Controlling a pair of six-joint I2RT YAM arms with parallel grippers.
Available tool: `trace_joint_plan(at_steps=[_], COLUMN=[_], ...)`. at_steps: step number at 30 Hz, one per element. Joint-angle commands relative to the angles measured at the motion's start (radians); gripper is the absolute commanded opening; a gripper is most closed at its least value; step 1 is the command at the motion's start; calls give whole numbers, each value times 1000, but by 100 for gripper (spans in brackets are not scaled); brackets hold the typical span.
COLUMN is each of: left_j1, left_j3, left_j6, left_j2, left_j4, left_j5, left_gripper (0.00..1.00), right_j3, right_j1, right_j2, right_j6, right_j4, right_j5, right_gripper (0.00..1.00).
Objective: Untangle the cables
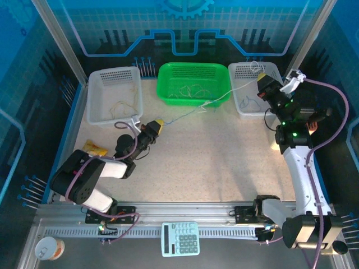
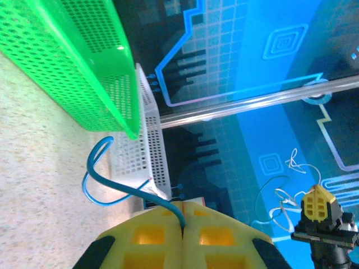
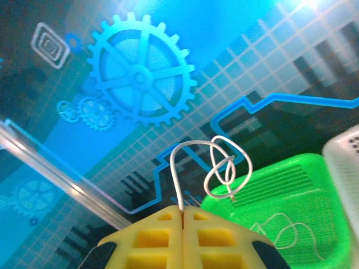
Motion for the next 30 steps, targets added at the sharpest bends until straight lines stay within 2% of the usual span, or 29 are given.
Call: trace_joint_plan(at_steps=[1,6,10,16,19,22,30], left_j1=[44,112,148,159,162,171,278], left_j3=[-50,-95,-97,-73,-54,-54,-83], left_j6=[30,24,42,111,143,157,166], left_j2=[-47,-106,-179,-301,-343,-364,-459], left_j4=[40,10,-77,-254,-346,-385,-460], left_j5=[-8,21,46,51,60,70,86], left_gripper=[0,0,0,0,0,0,0], right_j3=[-15,-19,-17,-17,-16,-9,-14], right_j1=[-42,-74,-92,-103,-110,-110,-122], right_j2=[-38,-61,-82,-119,-124,-134,-177], right_j6=[-30,-43,-53,-63,-66,-63,-91], right_j4=[-42,-72,-101,-148,-150,-186,-268], right_j5=[72,105,148,234,234,283,405], right_gripper=[0,0,0,0,0,0,0])
